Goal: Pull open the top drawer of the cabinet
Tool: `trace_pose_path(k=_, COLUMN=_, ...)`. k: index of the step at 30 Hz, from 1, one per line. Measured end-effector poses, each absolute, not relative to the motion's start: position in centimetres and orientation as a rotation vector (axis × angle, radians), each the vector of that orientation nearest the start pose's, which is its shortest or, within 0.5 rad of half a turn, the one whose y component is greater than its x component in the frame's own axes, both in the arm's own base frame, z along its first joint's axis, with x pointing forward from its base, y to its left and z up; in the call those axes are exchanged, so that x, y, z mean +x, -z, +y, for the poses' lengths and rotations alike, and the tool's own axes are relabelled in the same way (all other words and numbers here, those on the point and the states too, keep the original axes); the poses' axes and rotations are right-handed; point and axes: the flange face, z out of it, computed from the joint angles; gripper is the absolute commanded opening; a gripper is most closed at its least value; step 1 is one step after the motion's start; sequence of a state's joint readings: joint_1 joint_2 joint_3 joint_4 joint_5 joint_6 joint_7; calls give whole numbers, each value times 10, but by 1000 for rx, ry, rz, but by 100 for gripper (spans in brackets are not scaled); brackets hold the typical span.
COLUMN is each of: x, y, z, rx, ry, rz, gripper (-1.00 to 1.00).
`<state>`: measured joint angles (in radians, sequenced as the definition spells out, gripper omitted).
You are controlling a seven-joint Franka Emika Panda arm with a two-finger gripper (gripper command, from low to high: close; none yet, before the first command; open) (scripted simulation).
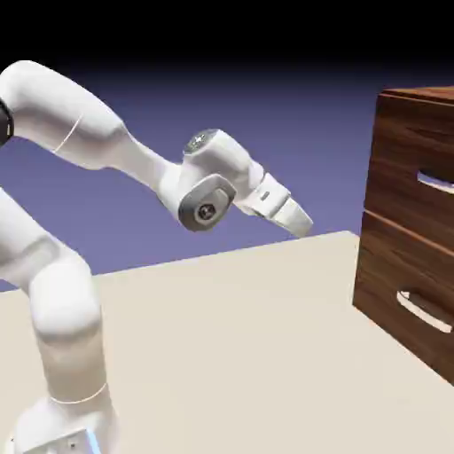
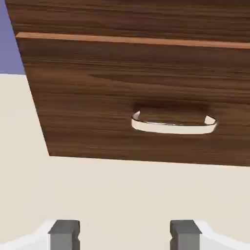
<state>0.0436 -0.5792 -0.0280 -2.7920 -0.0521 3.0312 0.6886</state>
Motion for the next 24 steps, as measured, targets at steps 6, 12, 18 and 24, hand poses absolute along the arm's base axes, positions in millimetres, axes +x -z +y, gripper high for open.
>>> trace_pose_path(k=6, x=395, y=-525, z=29, rx=-2696, ry=1329, rz=168, gripper=0)
trace_pose_path(k=12, x=393, y=-573, z=37, rx=-2740, ry=1567, rz=-490, gripper=0)
trace_pose_path(k=18, x=391, y=-613, z=34, rx=-2683, ry=1780, rz=-1144, gripper=0)
trace_pose_path(k=24, x=393, y=-641, z=21, rx=-2538, ry=1941, rz=-1797, gripper=0)
